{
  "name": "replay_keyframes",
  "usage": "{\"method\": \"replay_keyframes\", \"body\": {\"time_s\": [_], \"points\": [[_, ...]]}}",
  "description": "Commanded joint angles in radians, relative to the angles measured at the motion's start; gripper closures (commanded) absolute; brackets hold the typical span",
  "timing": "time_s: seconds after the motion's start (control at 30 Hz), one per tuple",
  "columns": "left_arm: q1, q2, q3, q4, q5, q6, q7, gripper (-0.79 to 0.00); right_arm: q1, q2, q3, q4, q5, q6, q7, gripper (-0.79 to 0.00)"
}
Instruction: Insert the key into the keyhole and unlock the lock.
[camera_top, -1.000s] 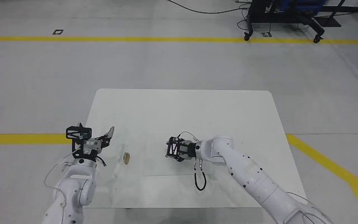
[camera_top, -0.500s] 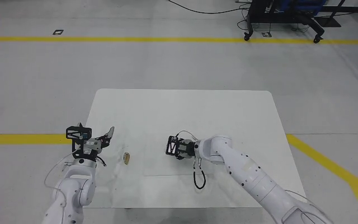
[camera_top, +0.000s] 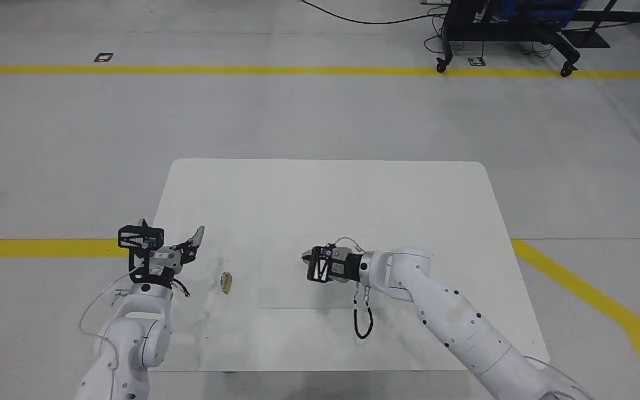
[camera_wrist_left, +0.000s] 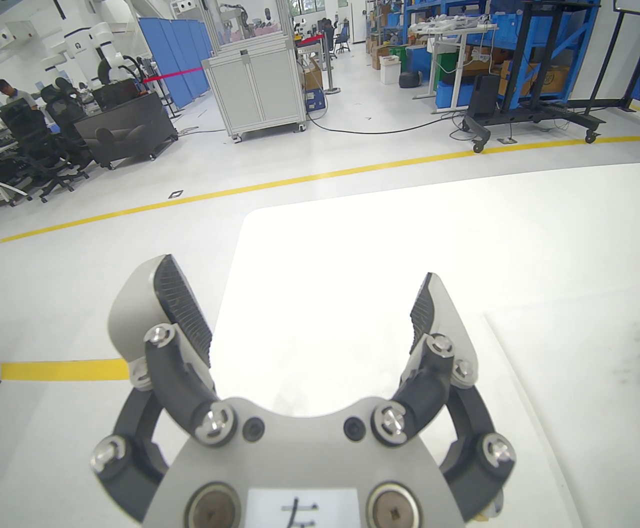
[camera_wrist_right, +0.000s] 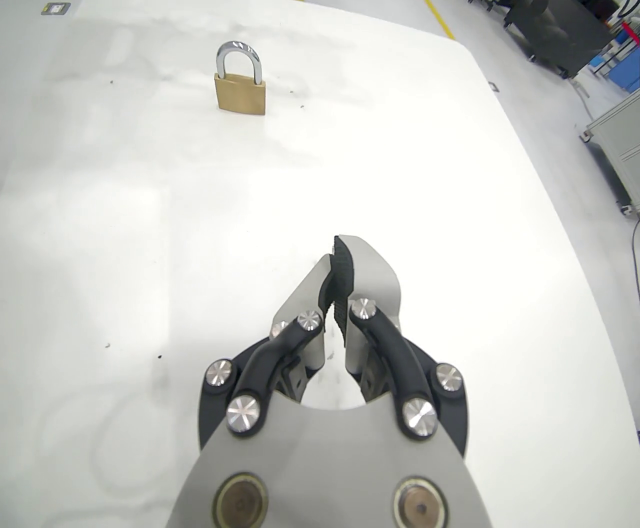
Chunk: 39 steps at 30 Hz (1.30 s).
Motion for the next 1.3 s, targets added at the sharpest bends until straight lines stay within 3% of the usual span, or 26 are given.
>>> {"method": "replay_keyframes", "body": {"time_s": [0.0,0.1,0.4,0.57,0.7,0.83,1.07,1.1,1.13,1.27], "points": [[0.0,0.0,0.0,0.0,0.0,0.0,0.0,-0.785,-0.02,0.011,0.025,0.005,-0.022,-0.009,-0.084,0.0],[0.0,0.0,0.0,0.0,0.0,0.0,0.0,-0.785,-0.037,0.022,0.052,0.042,-0.024,-0.023,-0.188,0.0],[0.0,0.0,0.0,0.0,0.0,0.0,0.0,-0.785,-0.04,0.023,0.054,0.046,-0.02,-0.021,-0.196,0.0],[0.0,0.0,0.0,0.0,0.0,0.0,0.0,-0.785,-0.067,0.024,0.07,0.01,0.036,0.008,-0.318,0.0],[0.0,0.0,0.0,0.0,0.0,0.0,0.0,-0.785,-0.095,0.036,0.107,0.006,0.12,-0.107,-0.545,0.0],[0.0,0.0,0.0,0.0,0.0,0.0,0.0,-0.785,-0.103,0.047,0.133,0.037,0.156,-0.21,-0.69,0.0],[0.0,0.0,0.0,0.0,0.0,0.0,0.0,-0.785,-0.116,0.055,0.146,0.048,0.133,-0.232,-0.738,0.0],[0.0,0.0,-0.001,-0.004,-0.018,-0.012,0.003,-0.785,-0.116,0.055,0.146,0.048,0.133,-0.232,-0.738,0.0],[0.007,-0.001,-0.007,-0.023,-0.116,-0.083,0.006,-0.785,-0.116,0.055,0.146,0.048,0.133,-0.232,-0.738,0.0],[0.029,0.01,-0.151,-0.055,-0.568,-0.369,-0.138,-0.785,-0.116,0.055,0.146,0.048,0.133,-0.232,-0.738,0.0]]}}
